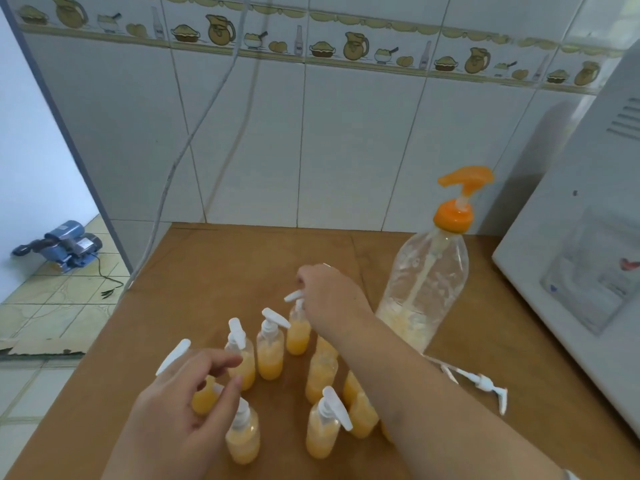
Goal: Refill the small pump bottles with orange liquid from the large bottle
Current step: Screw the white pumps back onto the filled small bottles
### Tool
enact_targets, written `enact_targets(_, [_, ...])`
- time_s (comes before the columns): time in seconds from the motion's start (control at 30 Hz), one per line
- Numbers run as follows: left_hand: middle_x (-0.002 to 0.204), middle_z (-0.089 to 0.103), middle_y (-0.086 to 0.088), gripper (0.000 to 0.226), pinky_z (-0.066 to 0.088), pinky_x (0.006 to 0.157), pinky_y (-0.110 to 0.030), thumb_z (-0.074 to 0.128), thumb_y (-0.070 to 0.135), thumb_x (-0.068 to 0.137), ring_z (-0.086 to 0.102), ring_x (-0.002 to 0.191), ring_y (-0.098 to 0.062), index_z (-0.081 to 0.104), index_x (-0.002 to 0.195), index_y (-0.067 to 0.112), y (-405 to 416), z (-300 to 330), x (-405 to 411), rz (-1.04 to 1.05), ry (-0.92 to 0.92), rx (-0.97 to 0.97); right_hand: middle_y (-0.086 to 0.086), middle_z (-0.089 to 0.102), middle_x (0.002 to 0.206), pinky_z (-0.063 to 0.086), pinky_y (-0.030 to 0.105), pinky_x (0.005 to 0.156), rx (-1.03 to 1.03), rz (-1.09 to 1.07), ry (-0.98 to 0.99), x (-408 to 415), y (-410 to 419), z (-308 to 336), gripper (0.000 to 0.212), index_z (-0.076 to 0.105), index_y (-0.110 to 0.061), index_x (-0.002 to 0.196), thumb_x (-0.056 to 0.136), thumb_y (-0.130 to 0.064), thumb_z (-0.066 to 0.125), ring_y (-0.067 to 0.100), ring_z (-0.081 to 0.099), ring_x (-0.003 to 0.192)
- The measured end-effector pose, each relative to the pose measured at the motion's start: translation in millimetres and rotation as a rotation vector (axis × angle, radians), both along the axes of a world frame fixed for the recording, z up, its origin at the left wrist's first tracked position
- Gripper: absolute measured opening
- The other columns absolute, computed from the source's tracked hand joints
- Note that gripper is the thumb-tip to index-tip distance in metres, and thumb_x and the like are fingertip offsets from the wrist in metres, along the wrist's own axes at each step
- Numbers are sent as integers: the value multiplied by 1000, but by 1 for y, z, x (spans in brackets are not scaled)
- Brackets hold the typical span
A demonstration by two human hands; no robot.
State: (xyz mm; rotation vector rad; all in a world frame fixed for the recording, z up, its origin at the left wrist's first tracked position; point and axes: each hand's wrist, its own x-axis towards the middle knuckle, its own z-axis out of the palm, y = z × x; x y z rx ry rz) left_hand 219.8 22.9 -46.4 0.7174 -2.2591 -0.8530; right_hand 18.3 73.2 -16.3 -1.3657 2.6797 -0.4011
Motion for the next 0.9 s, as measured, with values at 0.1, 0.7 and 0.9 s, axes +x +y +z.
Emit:
enact_targets(0.1, [95,59,28,18,39,59,1,71,16,80,56,84,7,68,79,34,2,5,-9,-39,2,-10,-7,56,119,47,23,86,-229,27,7,9,32,24,37,52,-23,125,89,-19,58,8,53,102])
enact_targets(0.7, [103,51,5,37,37,72,-25,56,24,91,50,90,-13,44,126,25,18,9,-109,-404,-1052,-80,-3,73,88,25,-2,89,0,-374,-118,-60,290,-186,36,51,-43,106,83,-67,36,14,70,75])
enact_targets(0.9, [109,56,-1,35,40,72,-27,59,29,89,52,93,-18,49,121,20,11,0,-134,-400,-1167,-58,-13,67,70,29,15,50,162,-364,-114,-46,259,-157,50,71,-42,78,31,-49,87,18,65,53])
